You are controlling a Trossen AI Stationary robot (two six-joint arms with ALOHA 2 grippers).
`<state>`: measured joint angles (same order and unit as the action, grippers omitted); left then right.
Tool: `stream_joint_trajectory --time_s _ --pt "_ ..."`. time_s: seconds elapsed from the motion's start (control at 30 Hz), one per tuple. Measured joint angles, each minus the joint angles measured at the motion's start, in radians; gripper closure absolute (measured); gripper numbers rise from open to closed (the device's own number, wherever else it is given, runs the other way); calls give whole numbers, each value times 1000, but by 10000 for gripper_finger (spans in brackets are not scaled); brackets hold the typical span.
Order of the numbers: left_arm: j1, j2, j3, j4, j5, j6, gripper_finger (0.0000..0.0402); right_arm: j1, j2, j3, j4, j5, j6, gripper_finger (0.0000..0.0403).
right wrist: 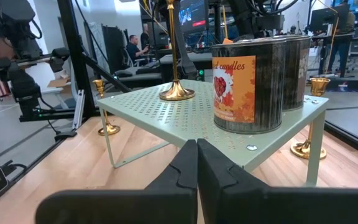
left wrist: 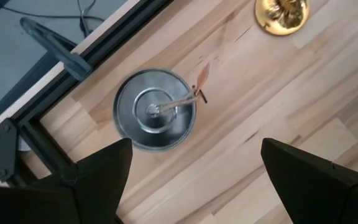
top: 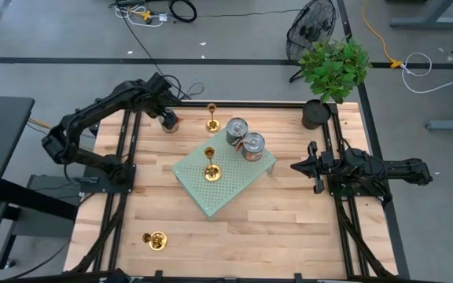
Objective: Pick & Place candle stick holders
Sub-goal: Put the silver scented candle on the shelf
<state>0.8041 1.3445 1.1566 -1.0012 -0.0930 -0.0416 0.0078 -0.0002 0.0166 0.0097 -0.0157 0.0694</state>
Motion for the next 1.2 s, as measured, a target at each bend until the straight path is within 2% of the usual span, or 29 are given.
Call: stream_joint_trajectory --time_s 0.17,0.37,0.73,1.2 --pt "7 0 2 -7 0 0 32 0 0 0 0 0 0 400" --pt "7 0 2 -8 0 1 4 0 0 0 0 0 0 400" --pt "8 0 2 -28 -12 1 2 0 0 0 0 0 0 400" --pt "82 0 2 -52 -8 13 2 0 0 0 0 0 0 400"
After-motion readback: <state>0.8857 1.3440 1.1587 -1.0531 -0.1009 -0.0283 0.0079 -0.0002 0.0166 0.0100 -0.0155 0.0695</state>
